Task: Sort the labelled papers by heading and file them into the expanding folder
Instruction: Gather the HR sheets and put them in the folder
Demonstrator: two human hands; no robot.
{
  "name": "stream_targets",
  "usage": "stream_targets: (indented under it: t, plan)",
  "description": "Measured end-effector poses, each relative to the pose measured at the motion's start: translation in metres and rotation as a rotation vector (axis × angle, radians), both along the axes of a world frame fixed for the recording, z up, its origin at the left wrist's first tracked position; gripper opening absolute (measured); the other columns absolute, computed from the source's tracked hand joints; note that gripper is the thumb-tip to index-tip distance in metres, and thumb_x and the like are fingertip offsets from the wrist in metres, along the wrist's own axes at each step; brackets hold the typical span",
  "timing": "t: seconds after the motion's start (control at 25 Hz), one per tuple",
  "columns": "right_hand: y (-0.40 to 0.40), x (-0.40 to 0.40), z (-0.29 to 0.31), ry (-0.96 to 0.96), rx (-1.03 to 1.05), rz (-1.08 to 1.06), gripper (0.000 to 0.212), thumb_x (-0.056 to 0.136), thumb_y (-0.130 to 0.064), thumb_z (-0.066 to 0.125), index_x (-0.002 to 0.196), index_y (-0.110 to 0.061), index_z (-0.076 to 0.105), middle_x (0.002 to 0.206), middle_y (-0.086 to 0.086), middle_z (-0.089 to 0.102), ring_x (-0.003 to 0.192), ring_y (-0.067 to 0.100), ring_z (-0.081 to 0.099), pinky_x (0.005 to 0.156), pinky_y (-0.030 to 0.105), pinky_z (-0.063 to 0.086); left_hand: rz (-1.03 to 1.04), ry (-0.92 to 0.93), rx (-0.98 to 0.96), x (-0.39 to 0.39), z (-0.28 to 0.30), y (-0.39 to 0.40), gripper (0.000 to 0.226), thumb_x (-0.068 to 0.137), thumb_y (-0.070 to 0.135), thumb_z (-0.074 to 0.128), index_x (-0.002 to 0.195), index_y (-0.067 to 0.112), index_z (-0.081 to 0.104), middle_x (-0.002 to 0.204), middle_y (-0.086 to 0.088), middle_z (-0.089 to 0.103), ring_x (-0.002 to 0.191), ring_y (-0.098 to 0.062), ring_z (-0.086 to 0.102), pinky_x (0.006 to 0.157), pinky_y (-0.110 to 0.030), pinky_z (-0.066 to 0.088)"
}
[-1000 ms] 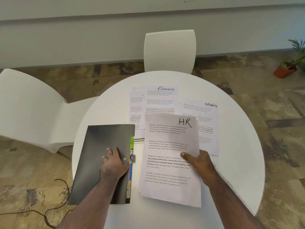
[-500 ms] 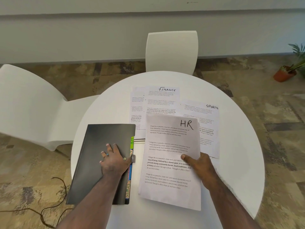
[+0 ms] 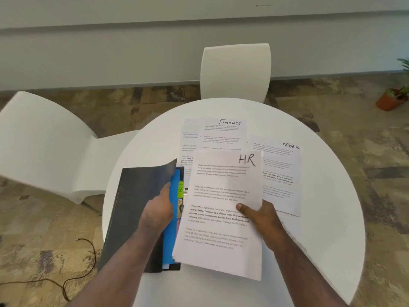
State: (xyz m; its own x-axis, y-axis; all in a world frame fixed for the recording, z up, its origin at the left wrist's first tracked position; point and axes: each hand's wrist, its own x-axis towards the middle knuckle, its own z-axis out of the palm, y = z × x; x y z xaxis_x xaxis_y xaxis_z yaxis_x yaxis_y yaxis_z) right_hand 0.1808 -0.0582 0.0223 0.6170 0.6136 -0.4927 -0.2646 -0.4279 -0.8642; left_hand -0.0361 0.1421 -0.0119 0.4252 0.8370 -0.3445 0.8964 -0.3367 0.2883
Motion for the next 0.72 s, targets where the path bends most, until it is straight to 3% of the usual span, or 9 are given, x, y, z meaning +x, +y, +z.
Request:
stream_targets:
  t: [0.08, 0.2, 0.32, 0.48, 0.6, 0.72]
  plan:
    - [0.016, -0.012, 0.004, -0.032, 0.005, 0.050, 0.022, 0.079, -0.018, 0.081, 0.099, -0.020, 0.073, 0.088, -0.009, 0.078, 0.078, 0.005, 0.074, 0.064, 0.017, 0.055, 0.040, -0.058, -0.031, -0.009, 0.010, 0.008, 0.065, 0.092, 0.015, 0.039, 0.152, 0.029, 0.018, 0.088, -0.002, 0.064, 0.075, -0.021, 0.057, 0.066, -0.035, 0.045]
    - [0.041, -0.032, 0.007, -0.148, -0.050, 0.127, 0.022, 0.080, -0.021, 0.079, 0.101, -0.019, 0.074, 0.091, -0.009, 0.075, 0.076, 0.005, 0.072, 0.068, 0.020, 0.056, 0.059, -0.133, -0.038, -0.019, 0.022, 0.015, 0.063, 0.092, 0.014, 0.039, 0.150, 0.032, 0.021, 0.102, -0.005, 0.070, 0.076, -0.019, 0.064, 0.066, -0.038, 0.054]
    - [0.062, -0.045, 0.008, -0.319, -0.162, 0.182, 0.035, 0.083, -0.026, 0.075, 0.116, -0.014, 0.071, 0.097, -0.004, 0.076, 0.066, -0.003, 0.061, 0.055, 0.006, 0.042, 0.059, -0.167, -0.061, -0.027, 0.026, 0.019, 0.057, 0.096, 0.017, 0.038, 0.148, 0.036, 0.024, 0.101, -0.001, 0.070, 0.072, -0.013, 0.066, 0.063, -0.035, 0.058]
    - [0.082, -0.064, 0.006, -0.352, -0.234, 0.215, 0.041, 0.086, -0.029, 0.071, 0.124, -0.014, 0.066, 0.114, 0.003, 0.074, 0.081, 0.011, 0.061, 0.069, 0.016, 0.045, 0.066, -0.219, -0.075, -0.034, 0.029, 0.021, 0.052, 0.098, 0.020, 0.038, 0.145, 0.038, 0.027, 0.080, 0.011, 0.065, 0.060, -0.010, 0.065, 0.048, -0.025, 0.051]
    - [0.095, -0.092, 0.004, -0.320, -0.244, 0.259, 0.040, 0.087, -0.029, 0.068, 0.124, -0.015, 0.064, 0.115, 0.004, 0.073, 0.095, 0.020, 0.069, 0.076, 0.024, 0.050, 0.054, -0.239, -0.043, -0.034, 0.033, 0.021, 0.050, 0.098, 0.022, 0.038, 0.146, 0.037, 0.029, 0.081, 0.015, 0.062, 0.061, -0.008, 0.064, 0.046, -0.016, 0.043]
    - [0.110, -0.118, 0.005, -0.325, -0.229, 0.292, 0.039, 0.090, -0.032, 0.063, 0.127, -0.023, 0.059, 0.119, 0.001, 0.071, 0.104, 0.024, 0.068, 0.086, 0.037, 0.057, 0.081, -0.253, -0.023, -0.033, 0.035, 0.022, 0.047, 0.100, 0.026, 0.037, 0.144, 0.039, 0.028, 0.095, 0.010, 0.063, 0.070, -0.009, 0.066, 0.056, -0.025, 0.057]
